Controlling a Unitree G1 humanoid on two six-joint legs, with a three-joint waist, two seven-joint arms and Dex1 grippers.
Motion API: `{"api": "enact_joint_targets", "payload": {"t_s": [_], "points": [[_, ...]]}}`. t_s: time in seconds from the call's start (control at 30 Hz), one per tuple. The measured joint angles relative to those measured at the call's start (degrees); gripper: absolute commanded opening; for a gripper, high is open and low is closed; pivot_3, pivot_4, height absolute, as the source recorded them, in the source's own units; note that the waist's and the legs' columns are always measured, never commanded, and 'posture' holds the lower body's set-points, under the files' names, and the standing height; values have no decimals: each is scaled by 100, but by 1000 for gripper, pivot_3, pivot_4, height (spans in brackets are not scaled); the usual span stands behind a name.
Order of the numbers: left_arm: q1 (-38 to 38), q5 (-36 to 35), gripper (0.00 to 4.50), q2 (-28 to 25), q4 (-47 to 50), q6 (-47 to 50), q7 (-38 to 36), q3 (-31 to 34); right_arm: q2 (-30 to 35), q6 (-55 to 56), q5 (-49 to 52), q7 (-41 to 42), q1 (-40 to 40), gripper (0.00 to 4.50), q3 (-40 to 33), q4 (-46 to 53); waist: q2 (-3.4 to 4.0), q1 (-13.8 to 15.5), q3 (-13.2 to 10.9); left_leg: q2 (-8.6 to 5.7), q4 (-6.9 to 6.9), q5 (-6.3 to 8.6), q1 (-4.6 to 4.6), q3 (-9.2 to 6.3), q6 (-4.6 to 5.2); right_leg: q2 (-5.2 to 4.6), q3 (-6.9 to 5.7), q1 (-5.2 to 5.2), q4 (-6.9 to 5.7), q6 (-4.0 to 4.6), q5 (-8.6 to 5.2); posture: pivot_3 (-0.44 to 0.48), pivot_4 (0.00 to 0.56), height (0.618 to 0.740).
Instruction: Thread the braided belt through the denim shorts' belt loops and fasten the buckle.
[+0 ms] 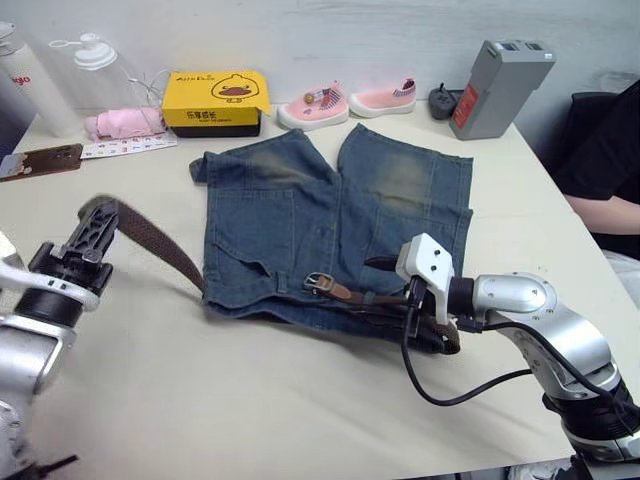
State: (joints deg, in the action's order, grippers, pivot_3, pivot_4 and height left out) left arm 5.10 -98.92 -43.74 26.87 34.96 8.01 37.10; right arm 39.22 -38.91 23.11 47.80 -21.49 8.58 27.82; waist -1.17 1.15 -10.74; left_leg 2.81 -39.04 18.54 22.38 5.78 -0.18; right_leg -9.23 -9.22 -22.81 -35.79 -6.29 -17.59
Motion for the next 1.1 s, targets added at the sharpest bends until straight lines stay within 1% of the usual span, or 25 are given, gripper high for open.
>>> {"api": "enact_joint_targets", "payload": {"t_s": [0.07,0.13,0.2,0.23,0.27,0.33,0.37,0.4,0.43,0.5,0.57,0.63,0.73,0.77,0.9,1.03,1.1], "points": [[539,850,1482,-702,135,404,-1226,-104,8,-3,-2,-26,4,4500,0,0,5,-20,-3,1,10,3,0,14,-5,1,8,-14,0,2,-2,0,150,698],[1067,1783,1482,-1229,218,536,-2267,-383,11,-3,-8,-47,9,4500,1,-1,7,-23,-4,1,16,3,6,44,-11,2,14,-38,-6,6,-5,0,150,698],[1632,3020,1482,-1653,92,341,-3330,-755,12,-6,-40,-77,12,4500,2,-1,7,-35,-4,6,23,1,17,95,-21,3,24,-75,-7,15,-11,0,150,698],[1785,3476,1482,-1764,-61,219,-3699,-917,15,-11,-46,-85,13,4500,2,-1,7,-37,-4,10,27,-2,18,100,-26,4,24,-83,-7,19,-14,0,150,698],[1918,4086,1482,-1895,-294,-50,-4200,-1112,16,-25,-47,-88,13,4500,3,-1,7,-39,-4,20,32,-6,20,102,-36,13,24,-89,-7,25,-17,0,150,698],[2028,4858,1482,-2092,-630,-418,-4882,-1321,23,-37,-48,-88,15,4500,3,0,8,-42,-5,47,28,-2,22,101,-51,40,27,-91,-5,33,-21,0,150,698],[2025,5094,1482,-2148,-743,-548,-5126,-1385,25,-41,-49,-88,15,4500,3,0,8,-45,-5,60,24,1,22,102,-57,53,29,-91,-5,36,-22,0,150,698],[1902,5445,1482,-2215,-958,-755,-5494,-1533,32,-46,-53,-89,18,4500,9,2,9,-34,-5,78,18,7,21,101,-67,67,28,-92,-9,45,-27,0,150,698],[1808,5574,1482,-2220,-1042,-820,-5612,-1591,32,-46,-53,-88,20,4500,10,5,9,-29,-6,83,17,8,22,98,-70,70,26,-93,-13,51,-30,0,150,698],[1391,5857,1482,-2219,-1290,-955,-5946,-1776,35,-49,-67,-92,26,4500,17,9,10,-1,-6,94,16,9,22,99,-78,75,24,-99,-21,59,-34,0,150,698],[1183,5982,1482,-2220,-1377,-1009,-6163,-1845,33,-47,-103,-103,25,4500,28,13,10,-2,-6,94,16,9,21,103,-78,75,25,-101,-24,59,-34,0,150,698],[683,6153,1482,-2216,-1510,-1055,-6386,-2054,24,-48,-127,-138,46,4500,56,24,10,-2,-6,94,12,9,23,106,-77,75,26,-101,-27,59,-34,0,150,698],[173,6270,1482,-2209,-1688,-1073,-6562,-2191,2,-48,-132,-187,74,4500,103,58,10,-2,-6,94,8,11,23,109,-75,74,27,-101,-33,58,-34,0,150,698],[-140,6303,1482,-2209,-1776,-1050,-6719,-2264,-9,-48,-152,-219,97,4500,138,96,10,-3,-6,93,5,11,24,109,-74,74,27,-101,-56,58,-33,0,150,698],[-1130,6190,1482,-2337,-1951,-731,-7217,-2394,-39,-42,-160,-245,159,4500,233,168,9,-3,-6,94,-5,11,31,108,-74,76,25,-106,-66,58,-33,0,150,698],[-1607,6056,1482,-2555,-2067,-534,-7529,-2365,-46,-26,-159,-239,163,4500,240,235,11,-9,-6,91,-7,11,34,113,-73,74,31,-111,-70,57,-33,0,150,698],[-2376,5931,1482,-2629,-2291,-273,-7952,-2507,-52,24,-166,-213,131,4500,255,240,10,-19,-6,92,-8,9,41,112,-74,78,29,-119,-73,57,-33,0,150,698]]}}
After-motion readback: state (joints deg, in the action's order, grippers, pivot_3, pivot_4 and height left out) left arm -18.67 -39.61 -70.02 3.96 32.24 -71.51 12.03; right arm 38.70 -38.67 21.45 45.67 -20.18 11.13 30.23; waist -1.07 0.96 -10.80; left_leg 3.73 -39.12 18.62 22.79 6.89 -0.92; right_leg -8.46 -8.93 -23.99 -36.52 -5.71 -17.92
